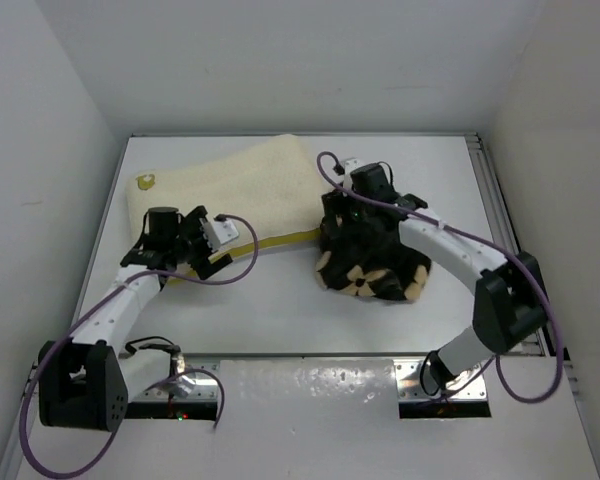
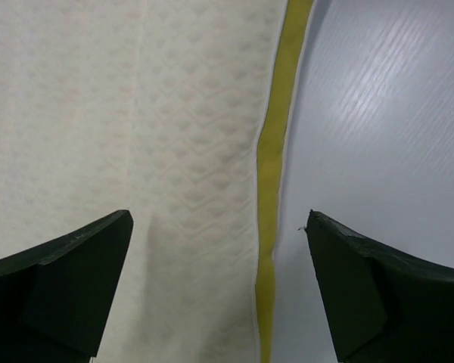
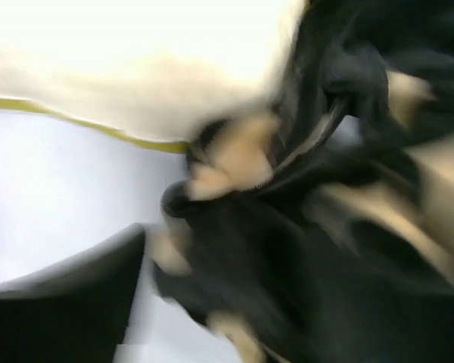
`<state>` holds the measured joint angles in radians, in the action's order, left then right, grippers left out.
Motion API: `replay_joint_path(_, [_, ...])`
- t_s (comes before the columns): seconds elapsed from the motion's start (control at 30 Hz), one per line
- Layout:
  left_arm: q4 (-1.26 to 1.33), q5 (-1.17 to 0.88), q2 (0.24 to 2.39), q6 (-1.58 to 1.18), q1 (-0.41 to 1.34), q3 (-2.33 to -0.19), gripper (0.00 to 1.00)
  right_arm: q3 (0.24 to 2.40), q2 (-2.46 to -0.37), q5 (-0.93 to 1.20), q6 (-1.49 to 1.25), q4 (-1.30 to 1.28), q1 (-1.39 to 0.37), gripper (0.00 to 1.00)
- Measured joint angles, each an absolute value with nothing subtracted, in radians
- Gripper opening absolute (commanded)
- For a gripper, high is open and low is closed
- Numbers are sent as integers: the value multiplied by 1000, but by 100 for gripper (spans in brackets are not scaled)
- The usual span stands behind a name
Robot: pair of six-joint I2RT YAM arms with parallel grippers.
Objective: Put the pillow into the pillowcase
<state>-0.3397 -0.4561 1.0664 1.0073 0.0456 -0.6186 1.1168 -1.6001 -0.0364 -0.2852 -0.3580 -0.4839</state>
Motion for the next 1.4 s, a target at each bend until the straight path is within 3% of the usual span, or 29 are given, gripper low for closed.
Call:
replay_joint_path(0.2, [-306, -495, 1178, 894, 104, -735, 100, 1102, -1423, 1, -291, -343, -432, 97])
replay_joint_path(0.23, [-303, -495, 1196, 881, 119, -751, 99, 1078, -1393, -10, -311, -335, -401, 77])
replay_joint_path(0.27, [-295, -496, 1215, 871, 137, -766, 93, 1050, -1359, -21, -332, -336, -369, 32])
replay_joint_path(0.3, [-287, -496, 1230, 860, 157, -775, 69, 1020, -1322, -29, -360, -337, -334, 0])
replay_joint_path(0.33, [-281, -498, 1244, 852, 179, -783, 53, 989, -1289, -39, -395, -339, -297, 0])
replay_joint_path(0.37, [-275, -498, 1253, 845, 197, -787, 44, 962, -1264, -47, -432, -340, -265, 0])
replay_joint_path(0.4, [-273, -500, 1261, 846, 221, -790, 34, 934, -1244, -58, -462, -339, -228, 41])
replay_joint_path(0.47, [-265, -502, 1274, 835, 265, -795, 33, 900, -1240, -72, -511, -348, -190, 86])
replay_joint_path(0.5, [-263, -501, 1279, 834, 283, -799, 42, 889, -1250, -75, -530, -354, -183, 99])
replay_joint_path(0.53, [-258, -502, 1282, 833, 303, -801, 47, 881, -1264, -75, -542, -361, -178, 99])
replay_joint_path(0.63, [-241, -501, 1290, 817, 347, -804, 60, 855, -1328, -62, -572, -367, -164, 96])
replay_joint_path(0.67, [-233, -499, 1291, 809, 356, -804, 63, 848, -1351, -53, -579, -365, -158, 88])
replay_joint_path(0.7, [-225, -496, 1293, 803, 366, -804, 64, 845, -1378, -44, -581, -365, -152, 75])
replay_joint_path(0.73, [-218, -491, 1293, 798, 372, -804, 65, 845, -1406, -36, -583, -362, -149, 39])
replay_joint_path(0.77, [-207, -486, 1294, 791, 378, -804, 68, 847, -1438, -23, -579, -358, -144, 16])
replay_joint_path(0.8, [-198, -479, 1295, 783, 382, -804, 68, 860, -1474, -12, -583, -366, -141, 0])
replay_joint_path(0.93, [-170, -459, 1295, 760, 387, -804, 71, 1016, -1578, 2, -552, -445, -137, 0])
replay_joint_path(1.17, [-128, -427, 1294, 736, 387, -804, 71, 1597, -1573, -6, -463, -502, -138, 0])
replay_joint_path(1.27, [-116, -417, 1294, 732, 387, -804, 72, 1633, -1433, 4, -451, -403, -147, 0])
replay_joint_path(1.4, [-101, -406, 1294, 729, 387, -804, 72, 1475, -1149, 39, -471, -206, -168, 0])
